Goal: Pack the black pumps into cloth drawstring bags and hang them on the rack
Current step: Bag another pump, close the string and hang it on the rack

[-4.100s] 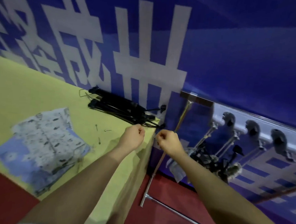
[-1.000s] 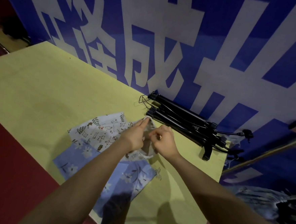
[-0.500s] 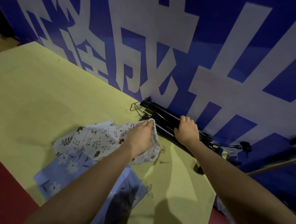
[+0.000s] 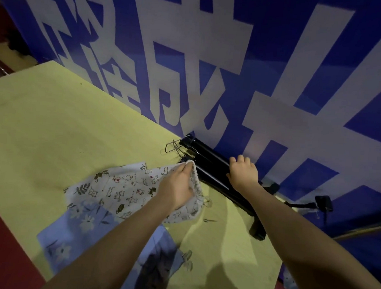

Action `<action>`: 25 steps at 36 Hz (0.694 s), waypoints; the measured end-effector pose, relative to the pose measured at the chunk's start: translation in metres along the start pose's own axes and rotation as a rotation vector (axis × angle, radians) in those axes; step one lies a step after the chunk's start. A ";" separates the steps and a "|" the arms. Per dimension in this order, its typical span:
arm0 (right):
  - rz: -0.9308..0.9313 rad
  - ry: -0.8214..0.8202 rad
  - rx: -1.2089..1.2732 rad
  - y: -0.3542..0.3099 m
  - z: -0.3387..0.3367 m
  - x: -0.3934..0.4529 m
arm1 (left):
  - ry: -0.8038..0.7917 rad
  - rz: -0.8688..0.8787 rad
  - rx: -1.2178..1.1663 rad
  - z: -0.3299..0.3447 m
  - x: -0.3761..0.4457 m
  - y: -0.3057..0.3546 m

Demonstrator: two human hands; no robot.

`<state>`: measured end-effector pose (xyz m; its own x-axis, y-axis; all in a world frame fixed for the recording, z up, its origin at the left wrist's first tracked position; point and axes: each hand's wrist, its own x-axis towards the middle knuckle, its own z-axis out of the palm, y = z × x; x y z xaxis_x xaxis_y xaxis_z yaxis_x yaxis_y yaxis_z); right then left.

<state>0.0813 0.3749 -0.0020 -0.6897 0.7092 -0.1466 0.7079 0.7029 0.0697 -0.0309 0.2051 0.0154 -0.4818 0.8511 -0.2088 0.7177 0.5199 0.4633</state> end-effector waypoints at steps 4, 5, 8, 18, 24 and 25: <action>-0.025 0.050 -0.018 -0.002 -0.006 -0.011 | 0.014 -0.009 0.007 -0.001 -0.008 -0.001; -0.034 0.074 -0.030 -0.002 -0.008 -0.014 | 0.012 -0.014 0.009 -0.002 -0.010 -0.002; -0.056 0.131 -0.062 -0.006 -0.020 -0.022 | 0.002 -0.028 0.028 -0.007 -0.016 -0.003; -0.013 0.228 -0.050 -0.017 -0.055 -0.068 | 0.045 0.017 0.034 -0.017 -0.043 -0.003; 0.073 0.192 0.094 -0.021 -0.070 -0.096 | 0.058 0.058 0.022 -0.021 -0.063 -0.006; 0.085 0.196 0.116 -0.022 -0.073 -0.101 | 0.062 0.057 0.026 -0.023 -0.065 -0.006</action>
<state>0.1239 0.2917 0.0833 -0.6355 0.7705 0.0497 0.7694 0.6374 -0.0414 -0.0154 0.1448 0.0455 -0.4689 0.8738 -0.1288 0.7577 0.4729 0.4498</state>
